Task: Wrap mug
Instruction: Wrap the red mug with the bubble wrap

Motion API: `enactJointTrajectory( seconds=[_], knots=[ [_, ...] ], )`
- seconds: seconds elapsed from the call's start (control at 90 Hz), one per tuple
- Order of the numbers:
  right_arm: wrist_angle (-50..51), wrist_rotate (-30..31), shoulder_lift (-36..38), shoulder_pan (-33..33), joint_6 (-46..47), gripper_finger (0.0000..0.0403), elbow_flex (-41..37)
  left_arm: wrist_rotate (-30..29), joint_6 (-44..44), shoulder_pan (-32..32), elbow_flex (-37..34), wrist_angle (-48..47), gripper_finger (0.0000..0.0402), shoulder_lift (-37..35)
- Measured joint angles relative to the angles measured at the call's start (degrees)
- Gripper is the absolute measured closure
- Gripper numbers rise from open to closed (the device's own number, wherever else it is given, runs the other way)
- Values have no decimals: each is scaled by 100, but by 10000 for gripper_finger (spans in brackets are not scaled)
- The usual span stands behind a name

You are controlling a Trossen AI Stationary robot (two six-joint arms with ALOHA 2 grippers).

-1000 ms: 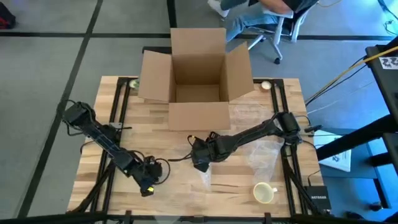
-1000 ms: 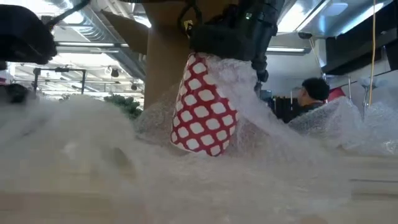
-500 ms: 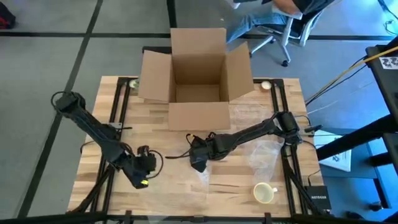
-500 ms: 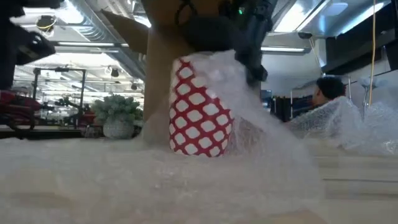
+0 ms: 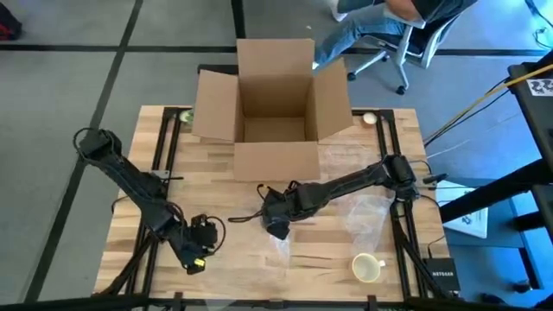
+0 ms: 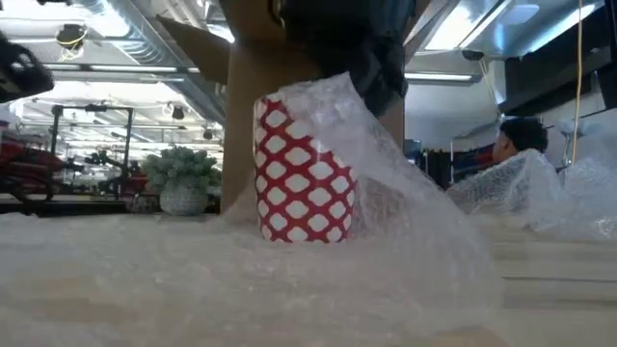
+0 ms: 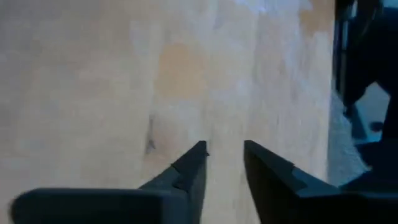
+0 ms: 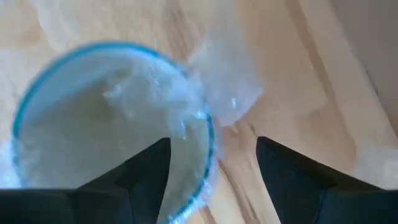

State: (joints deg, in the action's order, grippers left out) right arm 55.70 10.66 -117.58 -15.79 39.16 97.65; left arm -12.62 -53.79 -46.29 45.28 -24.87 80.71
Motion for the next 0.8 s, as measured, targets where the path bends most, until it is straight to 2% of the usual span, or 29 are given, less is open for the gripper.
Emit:
enactJointTrajectory(
  seconds=[0.189, 0.378, 0.489, 0.6, 0.633, 0.8],
  knots=[
    [94, -101, 30, -39, -42, 178, 0, 2, -271, -59, 0, 51, 230, 829],
    [140, -118, 30, -39, -50, 178, 0, -41, -555, 43, 52, 89, 223, 1553],
    [136, -5, 30, -35, -55, 178, 0, -5, -539, 106, 65, 26, 267, 1633],
    [108, 28, 30, -35, -54, 178, 0, -86, -441, 119, 20, -66, 363, 1512],
    [105, 28, 30, -35, -53, 178, 12, -98, -409, 114, 11, -97, 381, 1440],
    [322, -85, 30, -44, -80, 178, 491, -228, -466, 23, -36, -959, 400, 934]
  ],
)
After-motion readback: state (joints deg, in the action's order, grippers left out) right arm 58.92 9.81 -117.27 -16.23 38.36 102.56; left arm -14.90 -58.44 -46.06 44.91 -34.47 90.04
